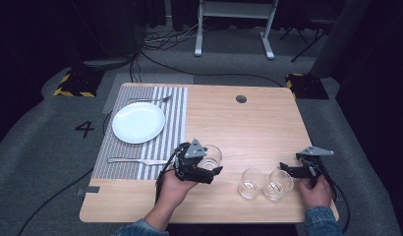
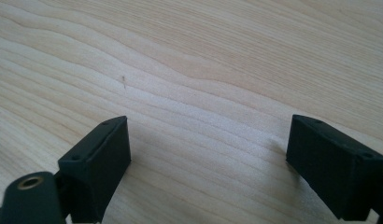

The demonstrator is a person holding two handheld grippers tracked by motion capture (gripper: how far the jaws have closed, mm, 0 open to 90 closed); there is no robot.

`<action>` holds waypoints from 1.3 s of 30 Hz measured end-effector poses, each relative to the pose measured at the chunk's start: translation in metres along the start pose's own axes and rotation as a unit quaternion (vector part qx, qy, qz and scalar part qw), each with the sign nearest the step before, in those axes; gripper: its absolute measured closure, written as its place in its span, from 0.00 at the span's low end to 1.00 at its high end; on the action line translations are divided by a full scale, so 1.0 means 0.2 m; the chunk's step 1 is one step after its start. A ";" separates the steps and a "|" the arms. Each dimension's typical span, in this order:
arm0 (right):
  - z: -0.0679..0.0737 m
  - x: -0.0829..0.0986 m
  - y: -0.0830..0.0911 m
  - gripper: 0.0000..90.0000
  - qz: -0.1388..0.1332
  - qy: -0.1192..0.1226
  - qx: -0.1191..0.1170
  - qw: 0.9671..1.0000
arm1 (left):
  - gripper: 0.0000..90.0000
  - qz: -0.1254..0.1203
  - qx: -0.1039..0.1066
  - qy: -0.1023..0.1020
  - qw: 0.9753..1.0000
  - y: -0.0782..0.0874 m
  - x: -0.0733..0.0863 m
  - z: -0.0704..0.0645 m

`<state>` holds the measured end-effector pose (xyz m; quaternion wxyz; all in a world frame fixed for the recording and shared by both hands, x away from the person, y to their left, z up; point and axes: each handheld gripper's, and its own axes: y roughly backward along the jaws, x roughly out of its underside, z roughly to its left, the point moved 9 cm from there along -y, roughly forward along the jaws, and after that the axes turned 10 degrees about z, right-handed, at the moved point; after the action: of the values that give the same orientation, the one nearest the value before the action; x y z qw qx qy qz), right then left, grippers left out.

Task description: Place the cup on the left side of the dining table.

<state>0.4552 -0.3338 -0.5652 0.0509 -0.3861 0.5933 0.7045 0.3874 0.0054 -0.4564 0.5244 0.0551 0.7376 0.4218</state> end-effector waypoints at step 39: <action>0.00 0.00 0.00 0.15 0.000 -0.002 0.002 1.000 | 0.21 -0.017 -0.184 0.116 0.976 0.34 0.07 0.77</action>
<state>0.4554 -0.3339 -0.5651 0.0528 -0.3848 0.5945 0.7041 0.4825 0.1427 -0.4352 0.4437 -0.1043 0.7038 0.5448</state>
